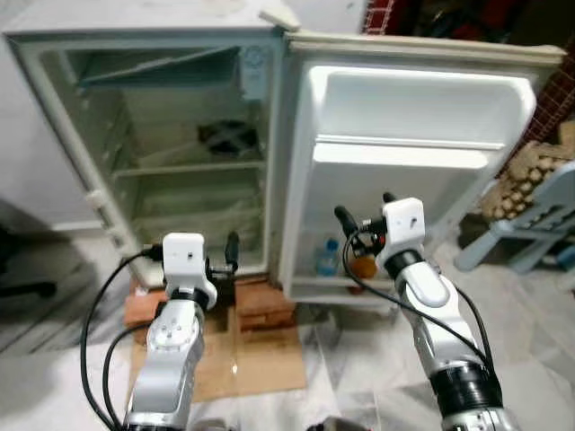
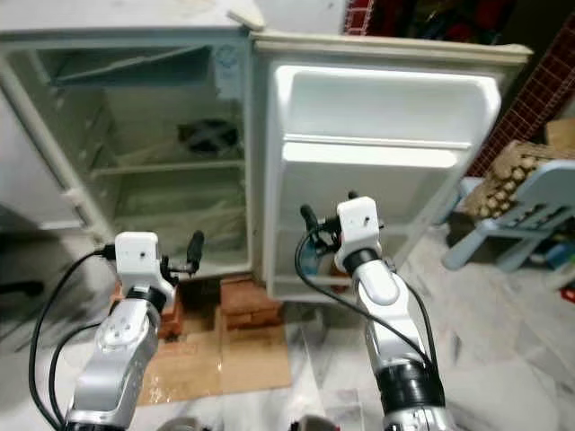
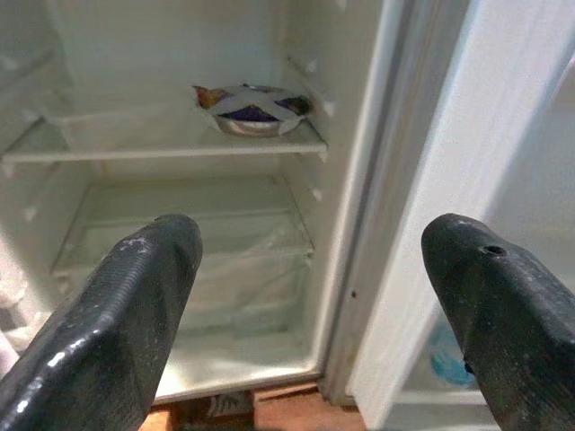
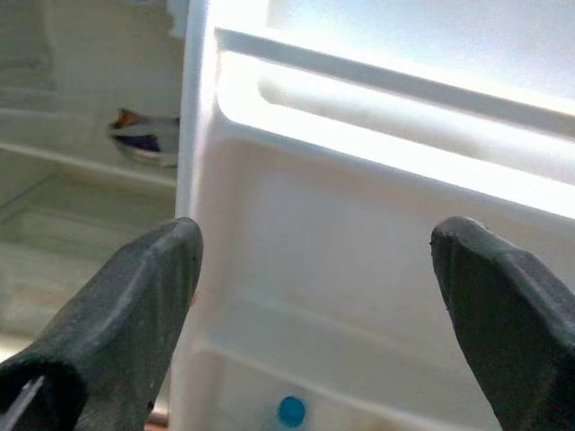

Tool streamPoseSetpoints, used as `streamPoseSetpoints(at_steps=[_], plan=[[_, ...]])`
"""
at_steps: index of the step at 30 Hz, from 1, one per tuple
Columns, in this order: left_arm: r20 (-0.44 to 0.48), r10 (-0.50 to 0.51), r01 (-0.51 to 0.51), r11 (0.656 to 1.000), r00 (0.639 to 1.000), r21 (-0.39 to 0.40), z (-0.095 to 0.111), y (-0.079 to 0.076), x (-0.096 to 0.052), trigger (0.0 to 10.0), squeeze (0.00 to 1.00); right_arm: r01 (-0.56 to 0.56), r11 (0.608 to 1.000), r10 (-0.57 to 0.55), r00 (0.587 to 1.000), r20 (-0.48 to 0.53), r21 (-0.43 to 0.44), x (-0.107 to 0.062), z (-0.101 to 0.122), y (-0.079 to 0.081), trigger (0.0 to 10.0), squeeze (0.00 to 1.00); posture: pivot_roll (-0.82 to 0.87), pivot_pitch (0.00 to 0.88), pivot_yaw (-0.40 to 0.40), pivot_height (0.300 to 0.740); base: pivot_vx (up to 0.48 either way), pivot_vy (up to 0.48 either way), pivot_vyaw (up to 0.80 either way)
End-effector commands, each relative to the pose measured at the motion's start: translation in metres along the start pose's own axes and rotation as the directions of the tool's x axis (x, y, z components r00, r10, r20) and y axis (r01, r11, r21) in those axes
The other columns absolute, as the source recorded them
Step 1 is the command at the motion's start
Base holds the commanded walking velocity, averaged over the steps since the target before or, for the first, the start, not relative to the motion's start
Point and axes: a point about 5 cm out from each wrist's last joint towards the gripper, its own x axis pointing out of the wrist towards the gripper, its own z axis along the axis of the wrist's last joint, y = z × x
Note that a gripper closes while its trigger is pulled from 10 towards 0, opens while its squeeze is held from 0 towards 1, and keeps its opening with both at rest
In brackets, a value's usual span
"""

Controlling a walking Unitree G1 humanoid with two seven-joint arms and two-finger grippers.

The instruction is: Restocking fridge

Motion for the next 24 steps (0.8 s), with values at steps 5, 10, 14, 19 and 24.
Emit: streamPoseSetpoints(at_steps=[5, 10, 14, 19, 24], plan=[[-0.003, 0.013, -0.013, 1.000, 1.000, 0.009, -0.0012, 0.0044, -0.0023, 10.0, 0.00, -0.016, 1.000, 0.016, 1.000, 0.001, 0.002, 0.0020, 0.0005, 0.0036, 10.0, 0.00, 0.05, 0.051, -0.037, 0.740, 0.000, -0.469, 0.00], [-0.001, 0.011, -0.011, 1.000, 1.000, 0.012, -0.0011, 0.0040, -0.0021, 10.0, 0.00, -0.015, 1.000, 0.015, 1.000, 0.000, 0.003, 0.0027, -0.0002, 0.0025, 10.0, 0.00, 0.05, 0.048, -0.036, 0.740, 0.000, -0.472, 0.00], [0.000, 0.011, -0.011, 1.000, 1.000, 0.014, -0.0008, 0.0044, -0.0021, 10.0, 0.00, -0.016, 1.000, 0.016, 1.000, 0.001, 0.003, 0.0038, 0.0002, 0.0032, 10.0, 0.00, 0.05, 0.049, -0.036, 0.740, 0.000, -0.472, 0.00], [-0.001, 0.014, -0.014, 1.000, 1.000, 0.015, -0.0006, 0.0048, -0.0027, 10.0, 0.00, -0.022, 1.000, 0.022, 1.000, -0.003, 0.000, 0.0037, -0.0013, 0.0046, 10.0, 0.00, 0.06, 0.052, -0.036, 0.740, 0.000, -0.472, 0.00], [-0.001, 0.017, -0.017, 1.000, 1.000, 0.018, -0.0005, 0.0056, -0.0033, 10.0, 0.00, -0.020, 1.000, 0.020, 1.000, -0.007, -0.002, 0.0033, -0.0020, 0.0051, 10.0, 0.00, 0.06, 0.056, -0.034, 0.740, 0.000, -0.472, 0.00]])
